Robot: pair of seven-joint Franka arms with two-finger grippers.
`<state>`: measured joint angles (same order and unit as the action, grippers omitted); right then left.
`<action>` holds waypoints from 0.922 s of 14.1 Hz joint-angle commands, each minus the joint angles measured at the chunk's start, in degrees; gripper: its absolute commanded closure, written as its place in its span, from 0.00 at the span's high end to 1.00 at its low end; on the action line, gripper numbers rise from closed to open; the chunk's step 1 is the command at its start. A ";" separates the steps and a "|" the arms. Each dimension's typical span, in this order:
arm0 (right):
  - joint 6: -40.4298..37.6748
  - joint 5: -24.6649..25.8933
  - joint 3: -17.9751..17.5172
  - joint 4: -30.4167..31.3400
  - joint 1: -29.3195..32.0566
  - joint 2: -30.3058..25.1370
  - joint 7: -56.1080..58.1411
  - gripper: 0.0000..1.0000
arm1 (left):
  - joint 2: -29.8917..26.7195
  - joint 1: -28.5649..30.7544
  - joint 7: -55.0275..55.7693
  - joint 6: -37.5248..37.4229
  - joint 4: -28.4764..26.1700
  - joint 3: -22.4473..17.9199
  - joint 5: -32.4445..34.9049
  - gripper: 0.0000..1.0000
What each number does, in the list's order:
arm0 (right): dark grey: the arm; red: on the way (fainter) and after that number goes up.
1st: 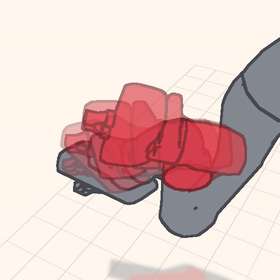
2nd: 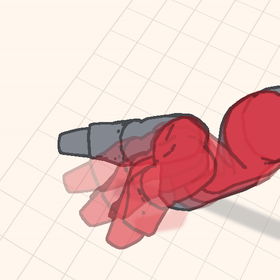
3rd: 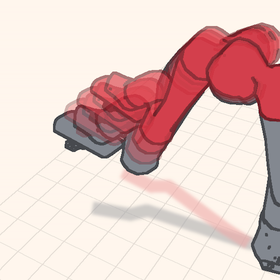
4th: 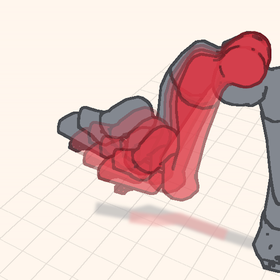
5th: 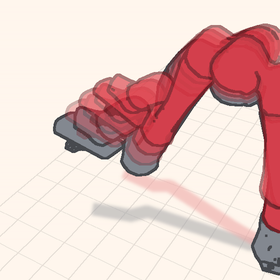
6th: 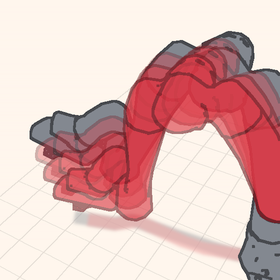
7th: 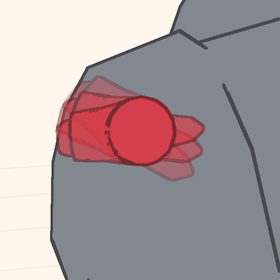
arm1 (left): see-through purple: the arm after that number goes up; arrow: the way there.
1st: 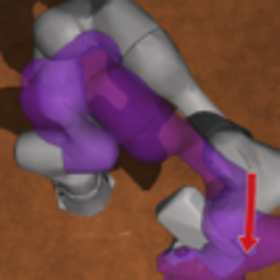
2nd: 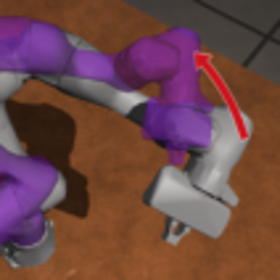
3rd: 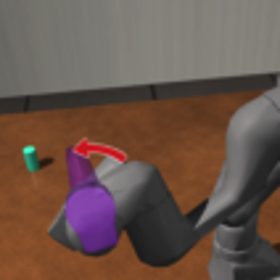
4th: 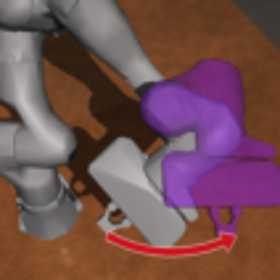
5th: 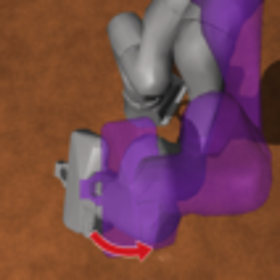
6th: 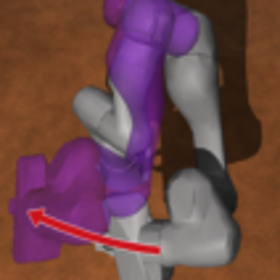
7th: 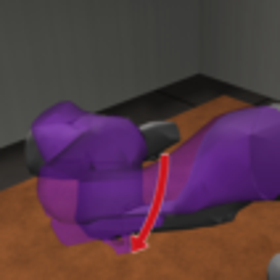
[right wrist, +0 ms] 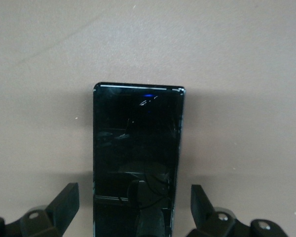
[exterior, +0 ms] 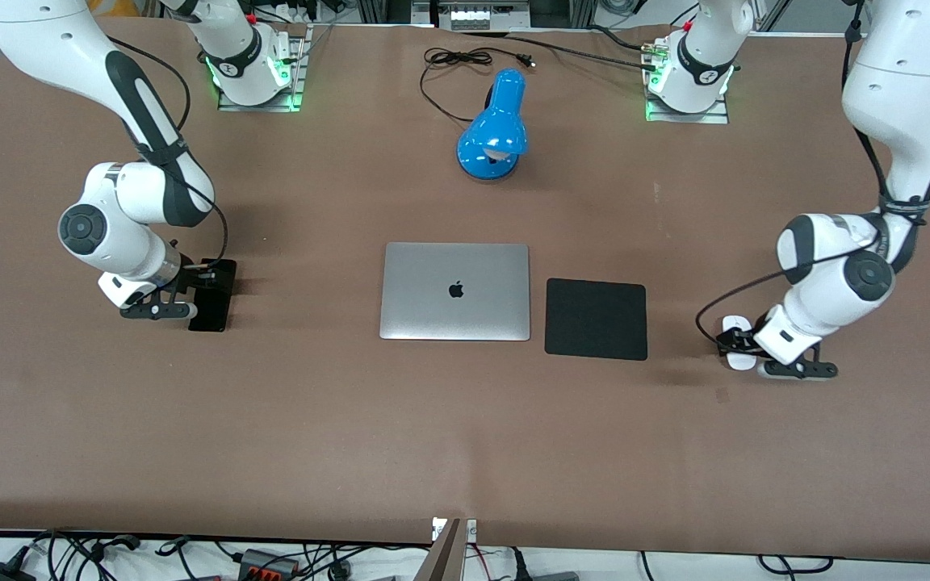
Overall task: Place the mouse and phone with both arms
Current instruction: 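Grasp the phone with the right gripper while the left gripper grasps the mouse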
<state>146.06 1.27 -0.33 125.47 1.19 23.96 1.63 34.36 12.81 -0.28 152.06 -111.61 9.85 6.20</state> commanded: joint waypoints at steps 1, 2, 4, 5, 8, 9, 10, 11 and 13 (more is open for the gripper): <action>2.12 0.66 -0.02 1.00 0.13 0.73 1.80 1.00 | 0.09 0.73 -0.78 2.37 -2.29 0.34 0.83 1.00; 2.12 0.66 -0.02 1.09 0.13 0.91 1.80 1.00 | 0.18 0.81 -0.78 2.37 -2.38 0.34 0.92 1.00; 2.21 0.66 -0.02 1.09 0.13 1.35 1.80 1.00 | 0.09 1.43 -0.60 2.28 -2.29 0.34 0.83 0.67; 2.30 0.57 -0.02 1.09 0.13 1.87 1.80 1.00 | 0.09 1.43 -0.60 2.19 -2.29 0.43 0.83 0.52; 2.65 0.66 -0.02 1.09 0.04 2.14 1.80 1.00 | -0.43 1.43 -0.34 1.84 -1.68 0.43 0.83 0.34; 2.65 0.66 -0.02 1.09 0.13 2.23 3.02 0.80 | -0.87 1.43 -0.25 1.75 -1.42 0.43 0.83 0.34; 2.65 0.66 -0.02 1.01 0.13 2.23 4.68 0.53 | -1.13 1.43 -0.25 1.66 -1.33 0.43 0.83 0.34; 2.65 0.57 -0.02 1.00 0.13 2.23 5.13 0.28 | -1.57 1.43 -0.34 1.58 -0.89 0.43 0.92 0.34; 2.39 0.57 -0.02 0.92 0.13 2.14 5.22 0.00 | -2.88 1.26 -0.25 -2.70 0.86 0.52 0.92 0.34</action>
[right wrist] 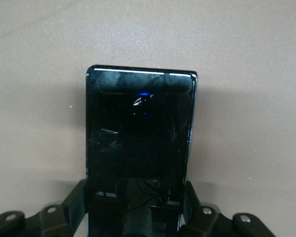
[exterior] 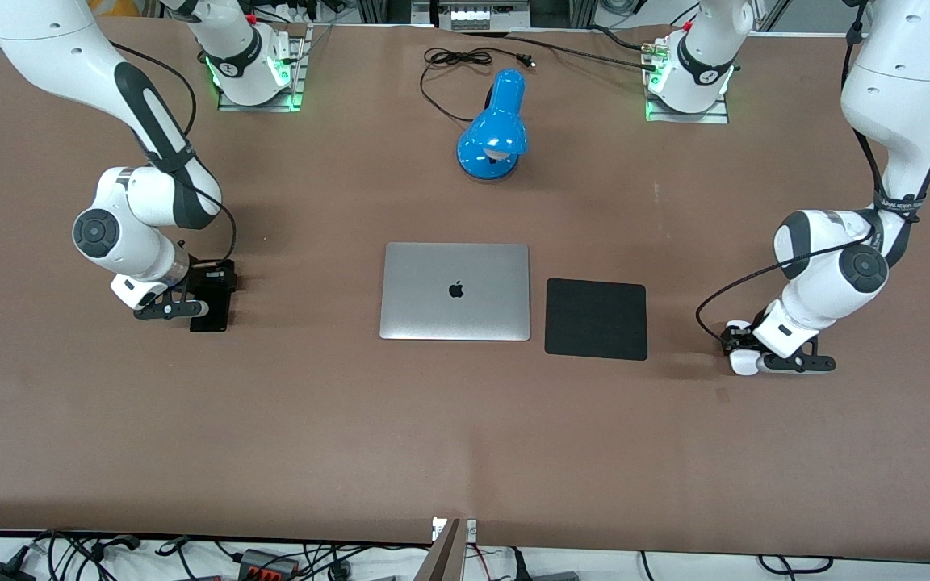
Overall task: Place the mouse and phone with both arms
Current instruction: 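Grasp the phone with the right gripper while the left gripper grasps the mouse, then carry the phone beside the laptop while the left gripper carries the mouse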
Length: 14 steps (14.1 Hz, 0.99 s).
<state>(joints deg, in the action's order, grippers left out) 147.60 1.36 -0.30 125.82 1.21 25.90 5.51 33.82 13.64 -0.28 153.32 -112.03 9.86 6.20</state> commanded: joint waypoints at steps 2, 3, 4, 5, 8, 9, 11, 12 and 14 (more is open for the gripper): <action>0.50 0.49 -0.31 0.30 0.03 -1.28 0.99 0.00 | -4.37 0.43 -0.33 -15.45 6.53 1.12 0.92 0.35; -0.29 0.49 -1.62 0.13 0.03 -2.94 0.82 0.00 | -4.90 0.08 -0.33 -21.60 9.78 1.21 0.92 0.35; -1.95 0.31 -3.20 -0.14 -0.06 -4.18 0.03 0.00 | -5.17 -0.19 -0.24 -28.36 14.34 1.47 0.92 0.35; -3.18 0.05 -4.34 -1.10 -1.54 -4.62 -3.37 0.00 | -5.17 -0.45 -0.16 -34.87 18.56 2.34 0.92 0.35; -3.46 0.05 -4.62 -3.56 -9.00 -3.84 -14.36 0.00 | -5.34 -2.99 0.37 -47.65 27.63 3.14 0.92 0.35; -3.20 -0.21 -4.62 -4.26 -11.55 -2.71 -17.44 0.00 | -5.69 -3.96 1.24 -49.68 28.61 3.32 0.92 0.35; -2.41 -0.13 -6.02 -6.45 -15.60 0.10 -26.39 0.00 | -7.36 -8.42 7.63 -50.40 28.01 3.14 0.92 0.36; -2.32 0.05 -6.11 -7.95 -17.71 1.60 -28.87 0.00 | -7.37 -10.71 11.15 -50.49 28.01 3.14 0.92 0.36; -2.23 0.05 -6.11 -9.80 -19.57 3.80 -29.51 0.00 | -7.10 -15.81 16.60 -49.45 26.26 3.06 1.00 0.35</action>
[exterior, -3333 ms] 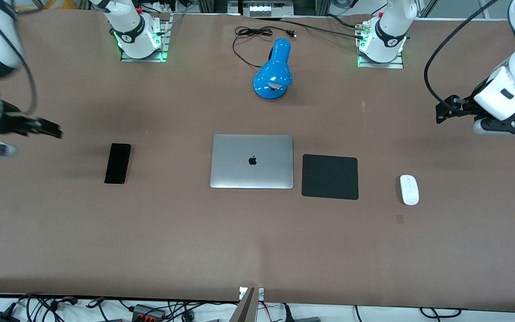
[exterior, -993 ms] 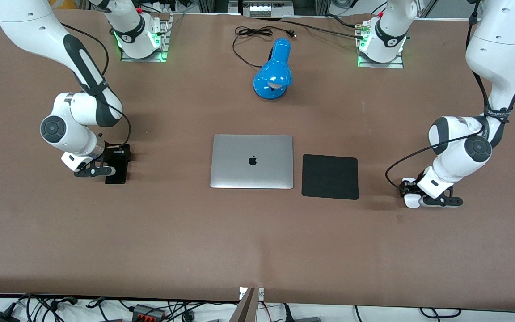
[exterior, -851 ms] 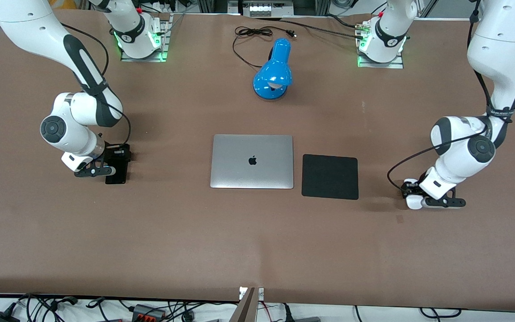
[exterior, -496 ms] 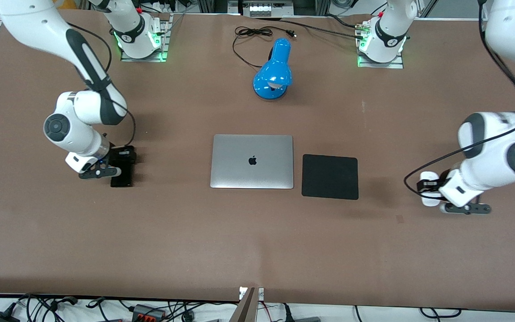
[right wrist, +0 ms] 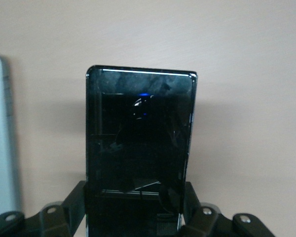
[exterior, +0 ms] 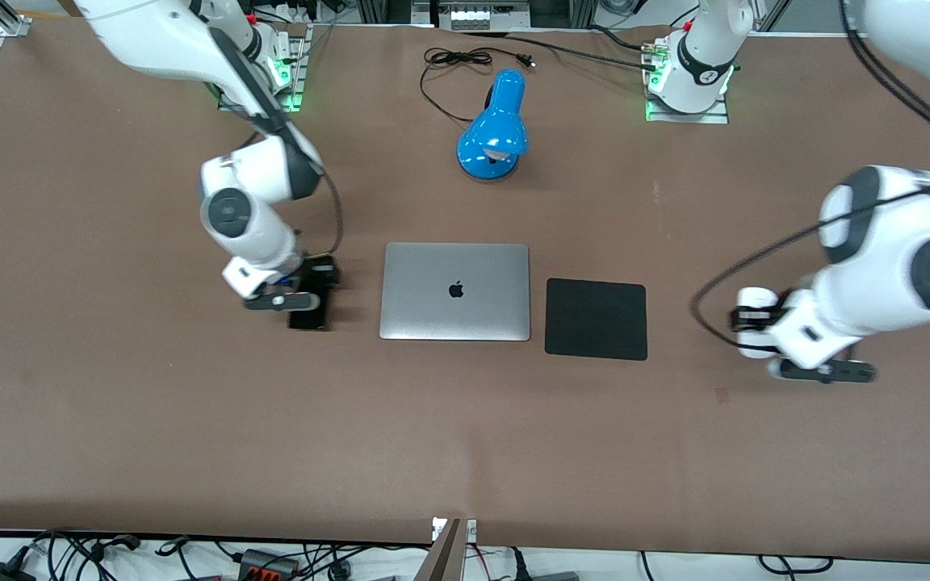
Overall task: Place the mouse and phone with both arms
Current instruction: 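Carry the phone beside the laptop while the left gripper carries the mouse, then release the phone and withdraw the right gripper while the left lowers the mouse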
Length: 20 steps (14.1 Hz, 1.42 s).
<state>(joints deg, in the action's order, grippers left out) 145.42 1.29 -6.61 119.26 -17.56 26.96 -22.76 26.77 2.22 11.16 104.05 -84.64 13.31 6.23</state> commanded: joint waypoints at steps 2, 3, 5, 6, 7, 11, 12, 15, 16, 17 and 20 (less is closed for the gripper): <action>0.04 0.21 0.20 -3.25 -1.24 3.45 -1.23 0.00 | 1.17 -10.89 13.67 2.72 -3.41 -0.39 3.94 0.35; 0.22 0.21 0.20 -3.07 -1.24 3.62 -1.15 0.00 | 1.70 -13.79 16.58 6.57 -5.52 -0.48 7.19 0.35; 0.22 0.21 0.20 -3.07 -1.24 4.06 -1.23 0.33 | 1.97 -15.05 23.96 18.58 -12.79 -0.48 10.73 0.35; 0.22 0.12 0.20 -3.07 -1.24 4.33 -1.23 0.99 | 2.06 -15.14 25.21 24.56 -16.40 -0.57 10.73 0.35; 0.13 0.12 0.20 -3.16 -0.98 4.24 -1.15 1.00 | 2.58 -15.05 25.66 30.45 -19.74 -0.57 10.73 0.35; -8.78 0.21 0.11 -5.61 4.97 -3.91 0.70 1.00 | 4.95 -14.70 28.12 37.01 -23.29 -1.10 10.91 0.35; -16.05 0.12 -0.41 -8.40 7.95 -6.89 1.31 1.00 | 5.57 -14.61 28.12 37.97 -23.38 -1.27 11.78 0.35; -34.62 0.38 -0.68 -20.17 14.38 -12.27 7.09 1.00 | 7.59 -13.56 28.12 40.88 -23.47 -1.98 13.99 0.37; -38.76 -0.22 -0.59 -23.86 17.45 -13.07 10.25 1.00 | 7.68 -13.56 28.12 40.97 -23.73 -1.98 14.07 0.38; -40.89 -0.41 -0.33 -25.73 20.17 -14.64 13.24 1.00 | 7.94 -13.99 28.21 41.06 -23.91 -1.98 14.07 0.40; -43.01 -0.84 1.60 -26.71 25.72 -20.26 15.29 1.00 | 9.87 -13.47 28.12 46.66 -24.61 -1.98 14.07 0.58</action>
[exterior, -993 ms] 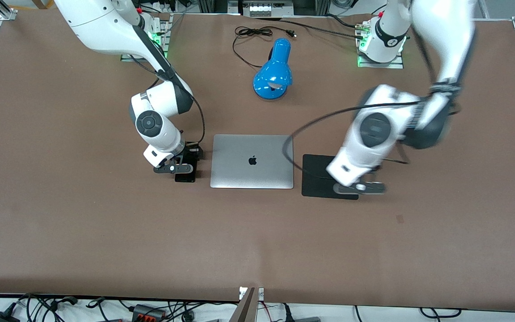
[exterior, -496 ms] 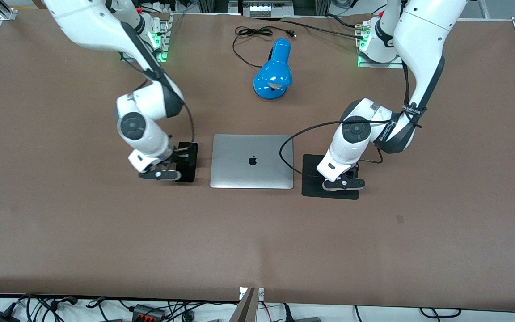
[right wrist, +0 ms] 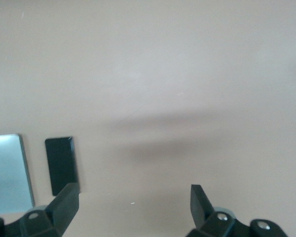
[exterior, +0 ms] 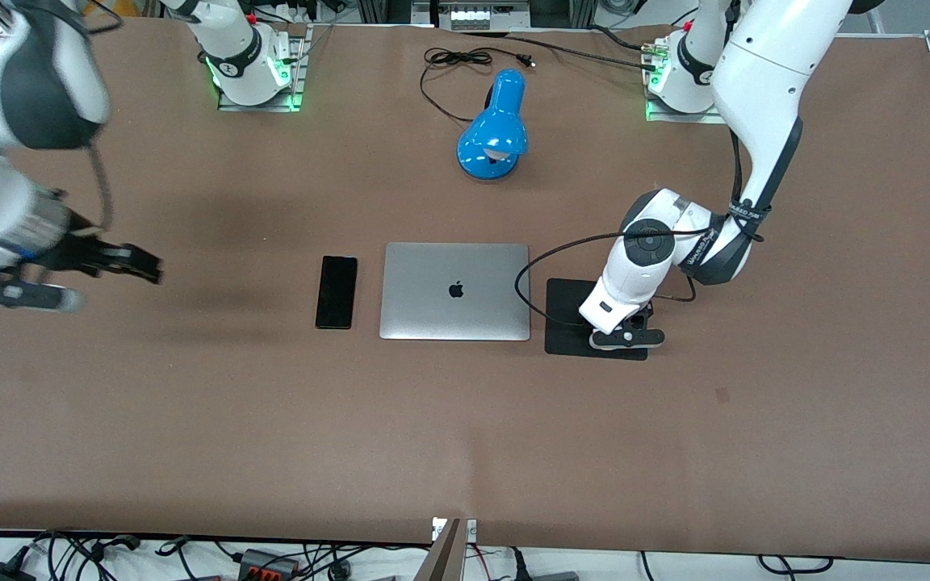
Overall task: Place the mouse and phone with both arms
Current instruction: 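Release the phone and withdraw the right gripper while the left lowers the mouse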
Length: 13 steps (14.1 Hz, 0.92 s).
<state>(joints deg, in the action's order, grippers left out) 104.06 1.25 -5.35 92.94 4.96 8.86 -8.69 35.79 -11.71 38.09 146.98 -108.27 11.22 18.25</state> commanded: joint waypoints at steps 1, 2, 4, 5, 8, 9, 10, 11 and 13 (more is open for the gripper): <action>-2.71 -1.07 0.60 -0.57 4.69 -4.35 1.22 1.00 | 0.69 0.46 1.19 4.10 -0.98 0.12 2.05 0.81; -4.72 -1.07 1.04 -0.57 4.97 -6.29 1.05 1.00 | 0.08 0.72 1.02 4.10 -0.89 0.12 2.05 1.00; -8.33 -0.29 1.57 -0.83 2.70 -7.01 1.39 1.00 | -2.91 1.34 -0.03 2.87 -0.45 0.20 2.05 1.00; -8.43 0.15 2.53 -1.79 0.68 -5.97 1.74 1.00 | -5.35 1.60 -0.56 0.96 -0.27 0.20 2.05 1.00; -16.41 -0.02 5.08 -9.44 -0.22 -1.30 6.14 1.00 | -10.64 2.74 -9.13 -17.45 6.20 0.38 2.05 1.00; -17.22 -0.11 5.08 -9.53 -0.39 -1.56 6.23 1.00 | -11.44 3.53 -13.79 -22.31 9.54 0.55 1.87 1.00; -17.75 0.15 5.08 -9.36 -0.39 -2.00 7.36 1.00 | -11.97 4.49 -18.36 -27.14 13.31 0.64 1.26 1.00; -17.32 0.68 5.08 -9.19 -0.48 -2.18 9.37 1.00 | -12.41 5.72 -21.97 -32.06 16.74 0.99 1.17 1.00; -17.40 0.86 5.08 -9.01 -0.13 -2.09 12.28 1.00 | -12.50 8.19 -28.66 -41.99 25.09 1.17 -4.15 1.00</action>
<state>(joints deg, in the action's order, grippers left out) 88.26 1.35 -0.82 85.36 5.28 6.46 0.71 22.09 -5.85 15.95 112.67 -90.79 11.46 17.78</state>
